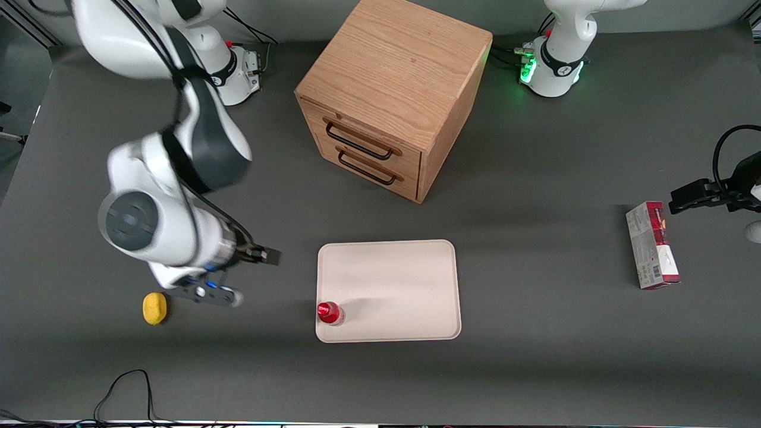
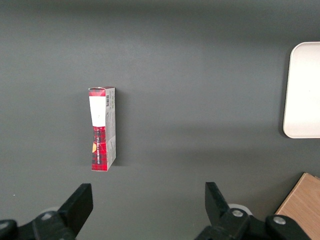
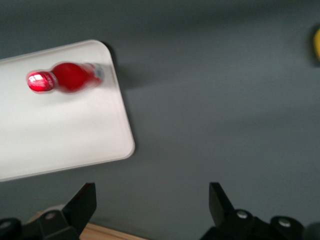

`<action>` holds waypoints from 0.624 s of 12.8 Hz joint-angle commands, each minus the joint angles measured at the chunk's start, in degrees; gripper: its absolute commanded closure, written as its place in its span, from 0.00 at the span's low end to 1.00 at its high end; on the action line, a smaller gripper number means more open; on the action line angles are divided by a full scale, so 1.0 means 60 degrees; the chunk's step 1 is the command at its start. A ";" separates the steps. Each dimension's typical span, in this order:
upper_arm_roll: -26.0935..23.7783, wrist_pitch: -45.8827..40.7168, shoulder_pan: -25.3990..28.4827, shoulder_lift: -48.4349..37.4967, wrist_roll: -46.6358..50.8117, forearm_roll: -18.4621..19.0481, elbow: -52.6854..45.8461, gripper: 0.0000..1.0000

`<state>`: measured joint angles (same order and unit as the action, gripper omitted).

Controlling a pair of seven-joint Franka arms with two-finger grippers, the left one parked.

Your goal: Place coke bottle on tray

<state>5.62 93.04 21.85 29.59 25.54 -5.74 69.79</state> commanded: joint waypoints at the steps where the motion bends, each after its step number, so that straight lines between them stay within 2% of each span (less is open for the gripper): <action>1: 0.0700 0.1090 0.0078 -0.3664 -0.1675 -0.0158 0.4752 0.00; 3: 0.1287 0.0712 0.0093 -0.4693 -0.2685 -0.0070 0.5373 0.00; 5: 0.1537 0.0243 0.0093 -0.4843 -0.2982 -0.0040 0.5302 0.00; 8: 0.1175 -0.0430 -0.0489 -0.4990 -0.3653 0.0472 0.4952 0.00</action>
<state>14.53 92.45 21.27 0.09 7.28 -4.39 100.24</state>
